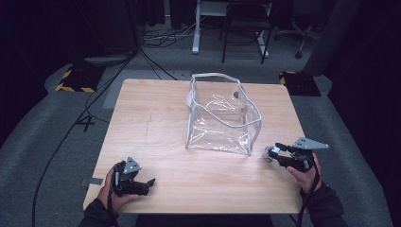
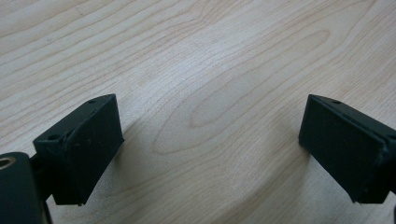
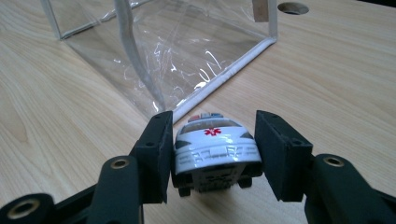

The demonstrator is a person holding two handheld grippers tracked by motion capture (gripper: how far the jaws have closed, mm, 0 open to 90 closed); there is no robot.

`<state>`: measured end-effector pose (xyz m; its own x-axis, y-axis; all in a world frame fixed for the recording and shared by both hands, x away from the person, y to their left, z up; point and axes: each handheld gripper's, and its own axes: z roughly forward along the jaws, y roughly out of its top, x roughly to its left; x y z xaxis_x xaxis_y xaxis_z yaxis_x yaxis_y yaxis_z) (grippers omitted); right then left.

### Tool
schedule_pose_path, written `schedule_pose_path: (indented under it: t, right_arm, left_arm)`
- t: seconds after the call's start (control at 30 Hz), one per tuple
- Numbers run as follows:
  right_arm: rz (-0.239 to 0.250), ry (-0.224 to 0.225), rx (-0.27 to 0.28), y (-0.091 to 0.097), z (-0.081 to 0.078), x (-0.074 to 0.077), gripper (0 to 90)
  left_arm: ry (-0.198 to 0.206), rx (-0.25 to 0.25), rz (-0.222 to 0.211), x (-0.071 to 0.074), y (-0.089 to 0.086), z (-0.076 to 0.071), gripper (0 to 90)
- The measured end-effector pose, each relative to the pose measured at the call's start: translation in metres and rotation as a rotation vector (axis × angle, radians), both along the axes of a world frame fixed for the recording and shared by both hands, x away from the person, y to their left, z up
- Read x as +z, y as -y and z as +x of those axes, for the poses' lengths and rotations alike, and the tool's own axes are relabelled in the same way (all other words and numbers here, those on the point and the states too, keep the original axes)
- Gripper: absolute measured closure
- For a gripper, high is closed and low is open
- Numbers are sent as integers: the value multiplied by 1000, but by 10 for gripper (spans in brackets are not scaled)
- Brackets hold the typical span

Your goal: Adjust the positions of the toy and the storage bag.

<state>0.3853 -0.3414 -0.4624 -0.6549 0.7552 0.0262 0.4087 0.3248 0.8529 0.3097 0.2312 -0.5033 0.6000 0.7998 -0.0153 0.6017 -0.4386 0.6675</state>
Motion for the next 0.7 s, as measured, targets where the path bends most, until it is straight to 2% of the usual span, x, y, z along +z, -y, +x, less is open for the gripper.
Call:
schedule_pose_path:
  t: [0.5, 0.53, 0.63, 0.7]
  right_arm:
    - [12, 44, -21, 0, 7, 21, 486]
    - [27, 44, -34, -1, 7, 22, 486]
    - [13, 60, -30, 0, 10, 28, 486]
    - [22, 63, -34, -1, 11, 32, 486]
  left_arm:
    - [-9, -12, -8, 0, 0, 1, 63]
    - [-6, -11, -9, -1, 0, 1, 63]
    - [-6, -11, -9, -1, 0, 1, 63]
    - [-8, -12, -8, 0, 0, 1, 63]
